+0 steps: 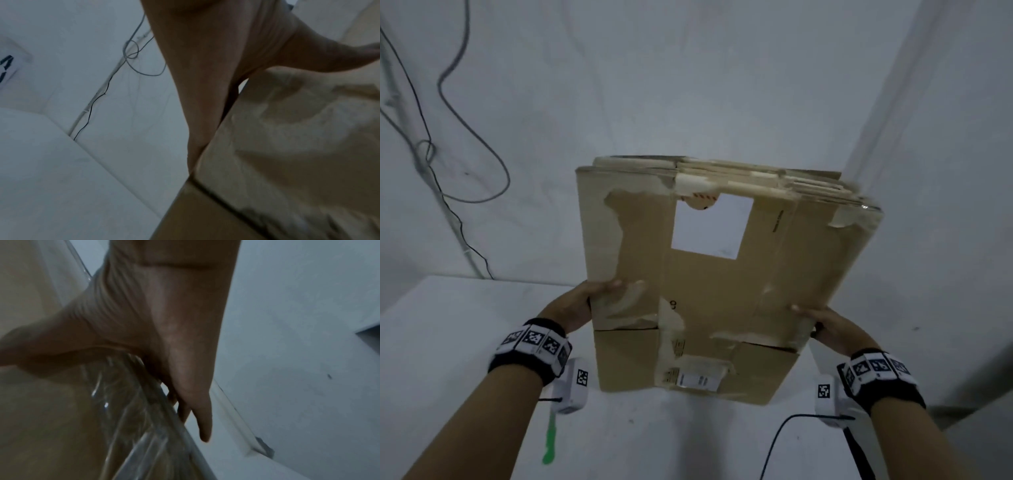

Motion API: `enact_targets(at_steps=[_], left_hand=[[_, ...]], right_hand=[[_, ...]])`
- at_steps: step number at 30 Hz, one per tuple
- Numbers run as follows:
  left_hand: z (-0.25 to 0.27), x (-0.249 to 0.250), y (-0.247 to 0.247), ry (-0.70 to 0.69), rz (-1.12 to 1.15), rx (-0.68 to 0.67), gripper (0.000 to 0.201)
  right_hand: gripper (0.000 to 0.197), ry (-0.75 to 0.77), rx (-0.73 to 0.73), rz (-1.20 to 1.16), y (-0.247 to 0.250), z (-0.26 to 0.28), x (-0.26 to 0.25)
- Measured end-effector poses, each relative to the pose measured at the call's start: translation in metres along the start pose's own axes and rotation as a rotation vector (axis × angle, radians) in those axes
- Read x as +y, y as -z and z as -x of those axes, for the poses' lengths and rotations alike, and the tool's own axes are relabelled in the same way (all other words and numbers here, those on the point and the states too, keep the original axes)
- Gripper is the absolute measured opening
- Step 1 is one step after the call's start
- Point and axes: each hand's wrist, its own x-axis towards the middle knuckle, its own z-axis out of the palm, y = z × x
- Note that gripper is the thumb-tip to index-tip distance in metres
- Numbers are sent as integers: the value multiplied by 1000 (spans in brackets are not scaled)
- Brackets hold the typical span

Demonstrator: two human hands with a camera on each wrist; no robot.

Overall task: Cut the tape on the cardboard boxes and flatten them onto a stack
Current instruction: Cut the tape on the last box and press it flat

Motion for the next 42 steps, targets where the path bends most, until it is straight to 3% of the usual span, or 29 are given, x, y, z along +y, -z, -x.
enact_targets(at_steps=[2,6,12,15,17,19,22,26,30,36,39,42], left_hand=[[-1,3,0,-25,-24,33,74],[-9,-11,-11,-111,-81,144,100],[-18,-12,-17,-266,-2,185,92],[-21,-16,-11,-269,-32,176,80],[-22,-16,-10,-261,-63,171,84],[-21,-15,-9,-256,-85,185,91],[-16,-20,-11,-264,-89,206,95],[-10,-30,-14,-250,-52,211,93],[-6,-29,-13,-198,-25,156,85],[8,-30,-21,-213,-18,181,95],[20,-32,-23,-213,-15,218,101],[33,-37,-26,-229,-8,237,103]], right_hand=[[115,18,14,11,-2,2,-3],[109,154,20,-89,-18,5,4],[109,244,177,-169,-24,1,5],[86,246,156,-193,-25,1,9],[73,235,105,-177,-22,2,9],[87,182,25,-93,-18,3,8],[85,122,-8,21,-11,5,13],[91,162,124,43,-17,8,30],[102,193,152,-4,-23,10,31],[104,254,127,-47,-32,26,32],[91,265,114,-74,-35,37,38],[94,262,109,-72,-36,49,43]])
